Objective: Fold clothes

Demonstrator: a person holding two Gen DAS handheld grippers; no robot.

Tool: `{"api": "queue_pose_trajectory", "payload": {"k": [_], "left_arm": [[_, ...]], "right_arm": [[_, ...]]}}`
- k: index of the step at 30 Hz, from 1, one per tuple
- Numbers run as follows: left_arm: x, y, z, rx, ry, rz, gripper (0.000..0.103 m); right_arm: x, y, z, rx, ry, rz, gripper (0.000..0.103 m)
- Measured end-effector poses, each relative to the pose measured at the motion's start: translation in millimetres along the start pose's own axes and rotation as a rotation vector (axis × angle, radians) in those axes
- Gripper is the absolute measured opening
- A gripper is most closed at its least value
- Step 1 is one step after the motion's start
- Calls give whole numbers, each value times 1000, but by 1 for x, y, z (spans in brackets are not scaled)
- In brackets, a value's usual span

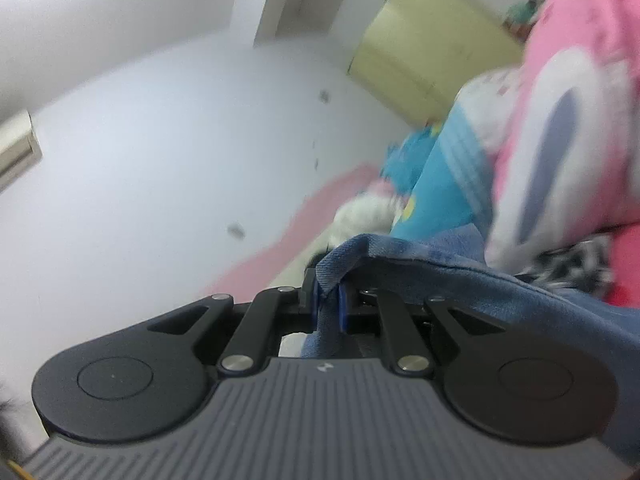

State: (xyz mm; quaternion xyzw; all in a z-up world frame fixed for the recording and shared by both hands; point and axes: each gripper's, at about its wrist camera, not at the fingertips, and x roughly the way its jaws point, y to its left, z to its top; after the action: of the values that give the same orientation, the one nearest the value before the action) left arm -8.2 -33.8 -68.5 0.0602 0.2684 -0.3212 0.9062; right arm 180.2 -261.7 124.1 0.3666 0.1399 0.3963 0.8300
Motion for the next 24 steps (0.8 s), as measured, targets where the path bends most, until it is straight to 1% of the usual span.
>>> {"api": "queue_pose_trajectory", "payload": {"k": [1, 3, 4, 5, 7, 8, 9, 11, 13, 14, 16, 18, 21, 22, 24], "left_arm": [[1, 1, -1, -12, 1, -4, 8], [3, 5, -1, -34, 0, -12, 8], [4, 7, -2, -43, 0, -17, 8], [5, 8, -2, -46, 1, -18, 8], [6, 10, -2, -49, 3, -22, 10], [6, 11, -2, -51, 5, -25, 11], [7, 11, -3, -52, 8, -24, 14], [8, 12, -4, -54, 10, -24, 18], [9, 13, -6, -60, 11, -26, 20], [10, 14, -6, -63, 11, -27, 20], [9, 16, -8, -70, 10, -30, 21], [10, 17, -9, -76, 13, -32, 21], [10, 17, -9, -79, 18, -27, 21], [12, 17, -8, -79, 21, -24, 21], [13, 16, -6, -75, 28, -17, 21]], "right_arm": [[20, -1, 1, -16, 28, -17, 8], [62, -14, -2, -34, 136, -42, 9], [77, -24, -9, -25, 191, -73, 12], [92, -35, -15, -12, 247, -106, 13], [112, -54, -29, 15, 396, -161, 19], [110, -62, -35, 31, 446, -199, 22], [107, -68, -40, 47, 490, -238, 27], [81, -72, -41, 43, 502, -252, 29], [43, -70, -35, 15, 459, -254, 38], [19, -71, -31, 3, 415, -256, 42], [-31, -75, -21, -11, 312, -270, 55], [-64, -105, -22, 49, 280, -380, 57], [-110, -153, -26, 149, 244, -557, 57], [-120, -170, -33, 184, 254, -613, 57], [-124, -196, -50, 244, 289, -650, 55]]}}
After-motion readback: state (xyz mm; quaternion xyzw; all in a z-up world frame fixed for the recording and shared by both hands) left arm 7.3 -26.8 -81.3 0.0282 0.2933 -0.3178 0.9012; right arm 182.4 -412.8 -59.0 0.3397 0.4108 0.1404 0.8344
